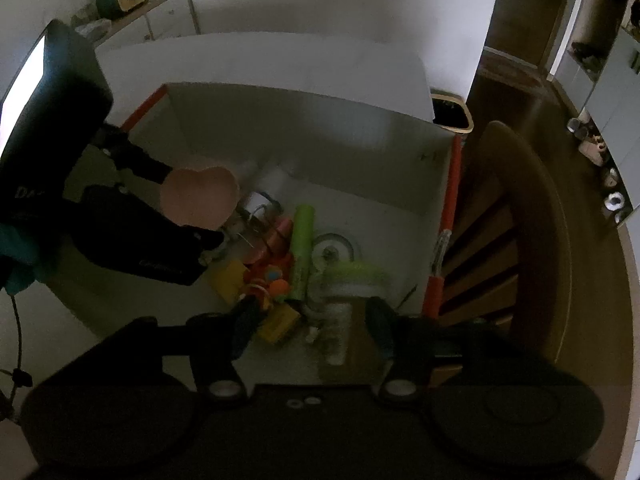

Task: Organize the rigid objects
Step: 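Open both tools to drop the heart dish and jar into the box, then move both tools back over the doll figurine and teal ball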

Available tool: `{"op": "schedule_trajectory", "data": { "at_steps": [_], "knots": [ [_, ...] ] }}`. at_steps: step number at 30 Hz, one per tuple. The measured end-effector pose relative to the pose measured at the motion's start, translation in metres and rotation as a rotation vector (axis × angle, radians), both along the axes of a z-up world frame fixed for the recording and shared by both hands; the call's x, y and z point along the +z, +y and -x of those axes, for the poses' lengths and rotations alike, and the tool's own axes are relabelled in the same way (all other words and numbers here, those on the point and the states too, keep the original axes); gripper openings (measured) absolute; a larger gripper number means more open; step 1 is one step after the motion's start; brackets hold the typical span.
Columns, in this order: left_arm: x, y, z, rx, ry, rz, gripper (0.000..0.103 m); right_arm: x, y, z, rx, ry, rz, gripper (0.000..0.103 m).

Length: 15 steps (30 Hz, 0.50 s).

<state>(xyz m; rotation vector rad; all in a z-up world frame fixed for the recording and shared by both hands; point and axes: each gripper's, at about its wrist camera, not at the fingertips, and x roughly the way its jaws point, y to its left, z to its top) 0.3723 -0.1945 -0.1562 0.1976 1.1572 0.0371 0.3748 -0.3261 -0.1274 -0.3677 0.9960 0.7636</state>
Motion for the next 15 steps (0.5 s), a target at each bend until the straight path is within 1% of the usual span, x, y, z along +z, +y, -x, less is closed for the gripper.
{"op": "schedule_trajectory", "data": {
  "at_steps": [2,7,15],
  "knots": [
    [0.005,0.002,0.005,0.007,-0.005,0.012,0.073,0.001,-0.002,0.000,0.002,0.000,-0.008,0.063],
    [0.020,0.001,0.017,0.029,-0.035,0.042,0.073,0.004,-0.004,0.002,-0.001,0.002,-0.025,0.064],
    [0.042,0.006,0.044,0.060,-0.104,0.092,0.073,0.014,-0.003,0.010,0.003,-0.007,-0.046,0.076]
  ]
}}
